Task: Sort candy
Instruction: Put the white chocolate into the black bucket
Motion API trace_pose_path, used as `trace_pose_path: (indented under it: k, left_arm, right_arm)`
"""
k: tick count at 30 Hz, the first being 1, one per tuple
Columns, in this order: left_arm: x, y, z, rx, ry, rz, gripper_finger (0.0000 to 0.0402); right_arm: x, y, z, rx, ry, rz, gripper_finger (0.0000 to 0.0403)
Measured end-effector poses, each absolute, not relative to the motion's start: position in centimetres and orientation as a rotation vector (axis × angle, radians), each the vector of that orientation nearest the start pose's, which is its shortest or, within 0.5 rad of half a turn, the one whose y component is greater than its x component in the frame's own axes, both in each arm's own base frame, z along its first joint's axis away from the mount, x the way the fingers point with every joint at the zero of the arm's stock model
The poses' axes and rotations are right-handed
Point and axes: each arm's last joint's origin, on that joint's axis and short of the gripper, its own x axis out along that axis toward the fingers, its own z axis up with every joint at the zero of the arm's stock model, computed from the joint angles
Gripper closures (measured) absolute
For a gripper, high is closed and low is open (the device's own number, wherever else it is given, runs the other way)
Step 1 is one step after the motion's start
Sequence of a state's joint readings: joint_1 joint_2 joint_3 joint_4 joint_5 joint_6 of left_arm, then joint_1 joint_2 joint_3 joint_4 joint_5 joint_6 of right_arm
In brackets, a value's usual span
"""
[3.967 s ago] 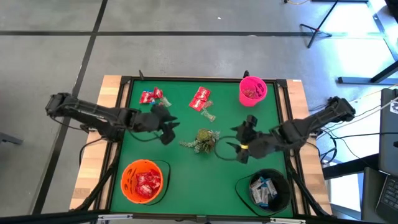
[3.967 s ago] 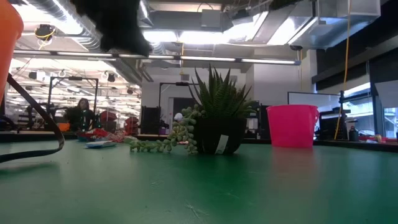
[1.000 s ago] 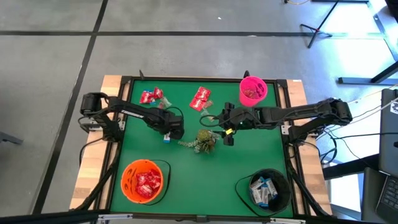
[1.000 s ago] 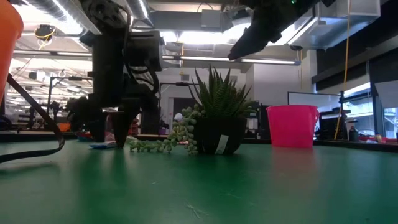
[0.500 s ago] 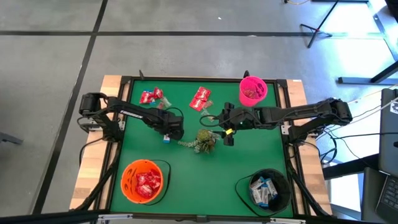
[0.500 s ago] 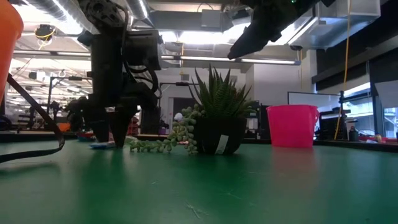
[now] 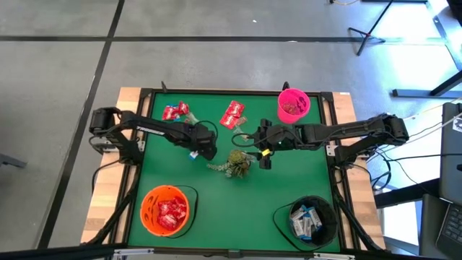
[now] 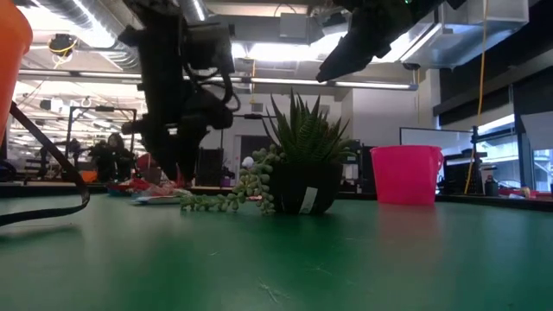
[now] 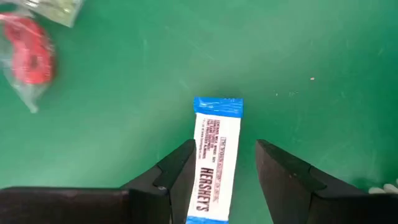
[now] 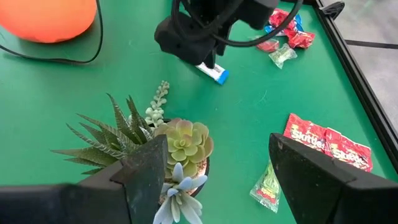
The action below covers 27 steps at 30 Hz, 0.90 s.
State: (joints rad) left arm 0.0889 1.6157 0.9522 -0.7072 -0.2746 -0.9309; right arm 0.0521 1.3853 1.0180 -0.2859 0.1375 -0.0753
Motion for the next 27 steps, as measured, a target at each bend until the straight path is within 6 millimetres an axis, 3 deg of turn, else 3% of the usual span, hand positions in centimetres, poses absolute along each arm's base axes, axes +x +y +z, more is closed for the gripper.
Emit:
trace_pose_path:
  k: [8,18,27]
  left_arm:
    - [27.3,3.2,19.4,-0.611,1.072,0.843,0.0243]
    - [27.9,3.2,17.4,-0.518,1.214,0.751,0.0237]
    - [28.2,3.4,16.9,-0.52,1.215,0.748,0.0162]
  right_arm:
    - [29.8,1.1,27.3,-0.131,0.648,-0.061,0.0127]
    - [30.1,1.2,27.7,-0.127,0.596,-0.063,0.0127]
    - [30.1,1.2,27.6,-0.127,0.602,-0.062,0.0127]
